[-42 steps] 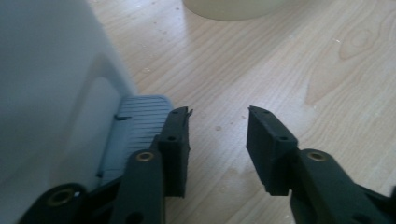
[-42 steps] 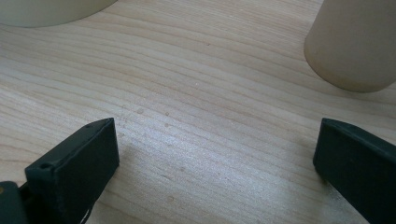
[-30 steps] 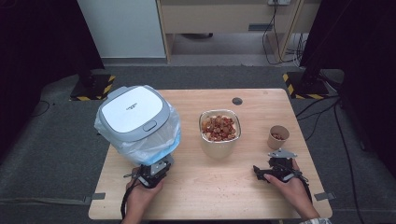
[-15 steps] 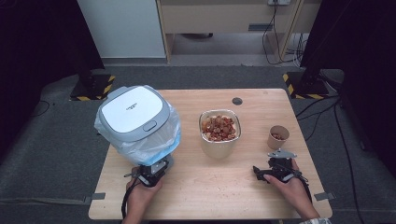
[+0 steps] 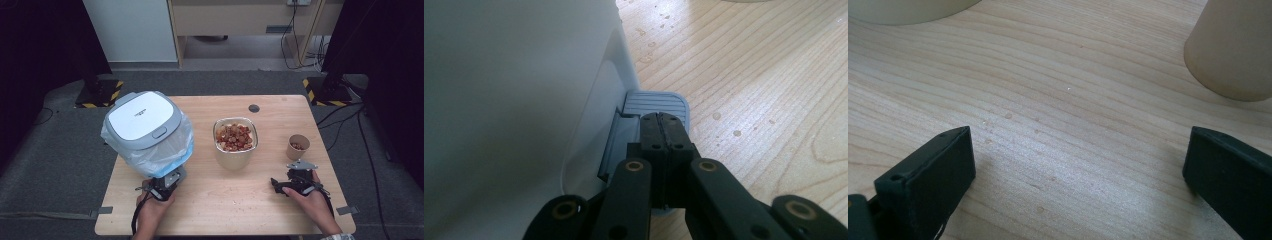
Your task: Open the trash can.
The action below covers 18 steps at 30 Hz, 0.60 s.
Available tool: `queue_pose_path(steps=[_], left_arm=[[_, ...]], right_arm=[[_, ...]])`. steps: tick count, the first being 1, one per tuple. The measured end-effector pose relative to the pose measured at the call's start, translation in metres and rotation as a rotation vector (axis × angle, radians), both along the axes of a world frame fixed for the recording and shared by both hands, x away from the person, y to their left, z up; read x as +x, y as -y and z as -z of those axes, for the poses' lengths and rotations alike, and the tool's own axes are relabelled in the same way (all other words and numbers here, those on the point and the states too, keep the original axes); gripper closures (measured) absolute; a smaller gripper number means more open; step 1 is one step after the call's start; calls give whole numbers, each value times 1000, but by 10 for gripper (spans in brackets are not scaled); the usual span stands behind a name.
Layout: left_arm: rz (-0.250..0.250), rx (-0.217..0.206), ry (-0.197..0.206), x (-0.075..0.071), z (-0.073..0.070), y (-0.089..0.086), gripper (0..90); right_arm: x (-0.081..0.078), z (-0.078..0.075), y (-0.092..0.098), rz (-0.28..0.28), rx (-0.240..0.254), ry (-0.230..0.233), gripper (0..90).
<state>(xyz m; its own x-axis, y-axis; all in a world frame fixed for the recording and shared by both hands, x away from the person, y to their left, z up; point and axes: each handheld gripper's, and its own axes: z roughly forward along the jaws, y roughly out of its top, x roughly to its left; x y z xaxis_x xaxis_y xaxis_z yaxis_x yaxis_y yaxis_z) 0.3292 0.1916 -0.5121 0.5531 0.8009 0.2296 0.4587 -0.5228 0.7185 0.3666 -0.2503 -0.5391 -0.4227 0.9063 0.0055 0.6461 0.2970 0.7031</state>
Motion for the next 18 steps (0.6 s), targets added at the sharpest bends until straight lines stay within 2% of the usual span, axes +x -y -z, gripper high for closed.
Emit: queue_pose_path(steps=[5,7,18], left_arm=[[-10,-10,-22,2,4,0,891],[-5,7,-25,2,7,2,890],[-16,-17,-38,3,8,0,891]], right_arm=[[0,0,0,0,0,0,8],[0,0,0,0,0,0,8],[-1,0,0,5,6,-3,8]])
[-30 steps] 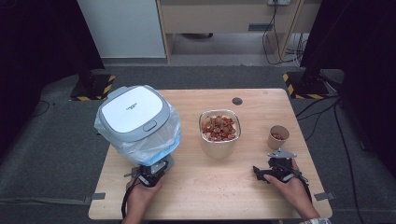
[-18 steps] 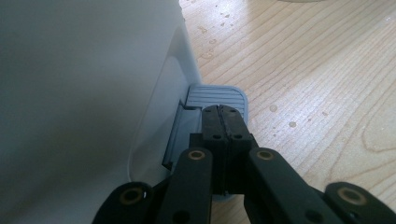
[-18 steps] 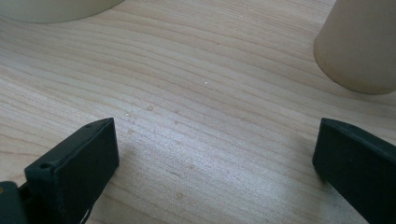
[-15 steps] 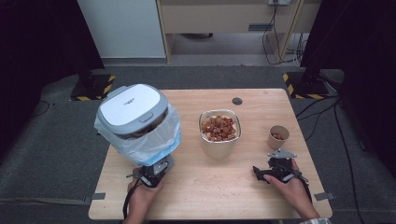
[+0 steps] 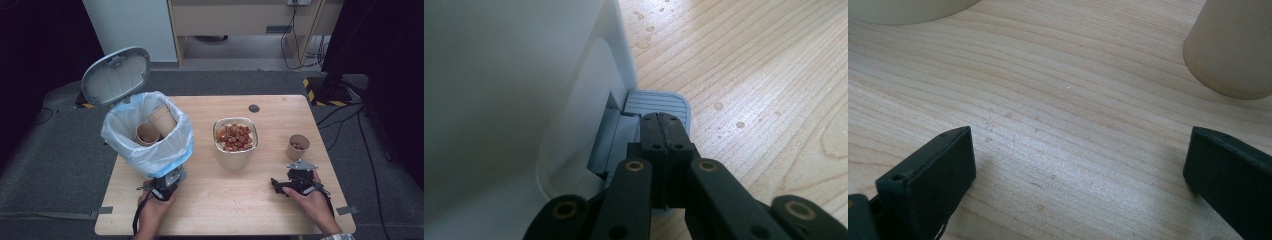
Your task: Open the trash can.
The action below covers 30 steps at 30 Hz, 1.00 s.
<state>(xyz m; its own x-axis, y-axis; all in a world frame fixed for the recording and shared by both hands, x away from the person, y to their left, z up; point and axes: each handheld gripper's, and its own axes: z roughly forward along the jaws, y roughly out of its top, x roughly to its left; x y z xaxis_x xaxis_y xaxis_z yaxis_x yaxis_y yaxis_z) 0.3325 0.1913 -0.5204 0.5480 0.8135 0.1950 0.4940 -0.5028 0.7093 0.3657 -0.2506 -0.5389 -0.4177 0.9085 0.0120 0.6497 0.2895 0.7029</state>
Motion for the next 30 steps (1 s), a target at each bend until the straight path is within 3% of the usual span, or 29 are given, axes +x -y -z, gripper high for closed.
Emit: queue_pose_path(steps=[9,15,30], left_arm=[[-3,-1,-5,0,0,0,890],[-4,-5,-7,1,-1,0,890],[-5,-2,-7,0,-1,0,890]], right_arm=[[-1,-5,5,-35,-15,-15,53],[-6,-12,10,-22,-17,14,43],[-8,-16,21,42,-8,19,58]])
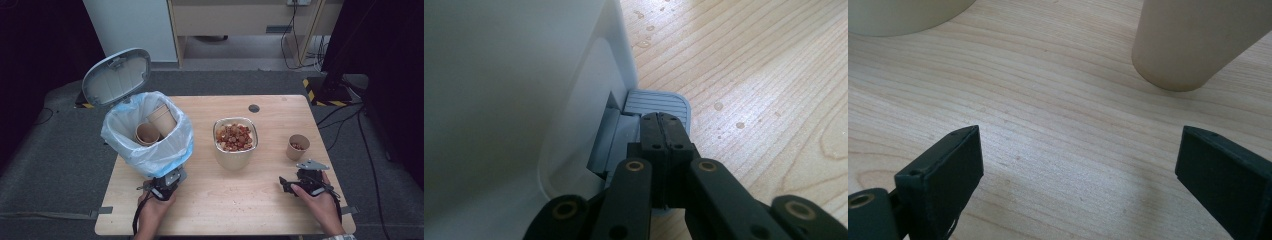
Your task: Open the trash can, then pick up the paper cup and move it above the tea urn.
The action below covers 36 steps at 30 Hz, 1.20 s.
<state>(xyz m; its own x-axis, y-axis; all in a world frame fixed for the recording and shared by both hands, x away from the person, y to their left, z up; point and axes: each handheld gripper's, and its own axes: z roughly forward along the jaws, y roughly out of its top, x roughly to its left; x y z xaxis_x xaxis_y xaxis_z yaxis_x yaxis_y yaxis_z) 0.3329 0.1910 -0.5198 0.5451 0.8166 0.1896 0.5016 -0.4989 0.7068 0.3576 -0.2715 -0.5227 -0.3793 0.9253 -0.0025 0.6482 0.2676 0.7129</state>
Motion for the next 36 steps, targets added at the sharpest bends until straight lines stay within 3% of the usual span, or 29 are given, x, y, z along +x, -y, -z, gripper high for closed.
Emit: queue_pose_path(steps=[19,33,36], left_arm=[[-1,0,-1,0,0,0,890],[-1,0,-1,0,0,0,891],[-1,0,-1,0,0,0,890]], right_arm=[[1,-8,17,113,9,52,79],[8,-10,24,147,41,57,76],[11,-18,24,140,38,58,73]])
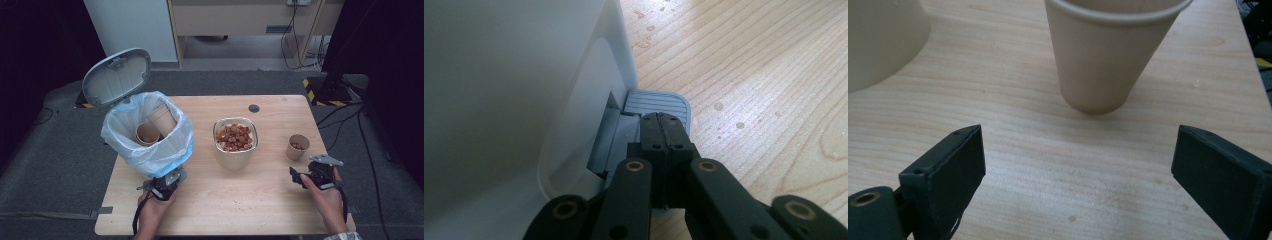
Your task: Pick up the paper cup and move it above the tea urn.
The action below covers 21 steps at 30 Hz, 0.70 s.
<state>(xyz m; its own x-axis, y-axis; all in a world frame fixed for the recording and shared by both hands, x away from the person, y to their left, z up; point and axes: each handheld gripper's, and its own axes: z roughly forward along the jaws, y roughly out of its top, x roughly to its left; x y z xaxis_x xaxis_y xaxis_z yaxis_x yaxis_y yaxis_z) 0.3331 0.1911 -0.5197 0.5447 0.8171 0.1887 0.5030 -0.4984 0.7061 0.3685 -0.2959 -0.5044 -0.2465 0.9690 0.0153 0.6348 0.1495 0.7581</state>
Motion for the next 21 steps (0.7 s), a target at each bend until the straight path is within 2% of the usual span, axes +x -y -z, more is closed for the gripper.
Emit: queue_pose_path(steps=[5,10,21], left_arm=[[0,0,0,0,0,0,890],[0,0,0,0,0,0,890],[0,-4,-3,0,0,0,891]], right_arm=[[12,-14,3,-7,-1,2,61],[21,-19,4,-5,0,13,52],[40,-9,8,-12,36,45,62]])
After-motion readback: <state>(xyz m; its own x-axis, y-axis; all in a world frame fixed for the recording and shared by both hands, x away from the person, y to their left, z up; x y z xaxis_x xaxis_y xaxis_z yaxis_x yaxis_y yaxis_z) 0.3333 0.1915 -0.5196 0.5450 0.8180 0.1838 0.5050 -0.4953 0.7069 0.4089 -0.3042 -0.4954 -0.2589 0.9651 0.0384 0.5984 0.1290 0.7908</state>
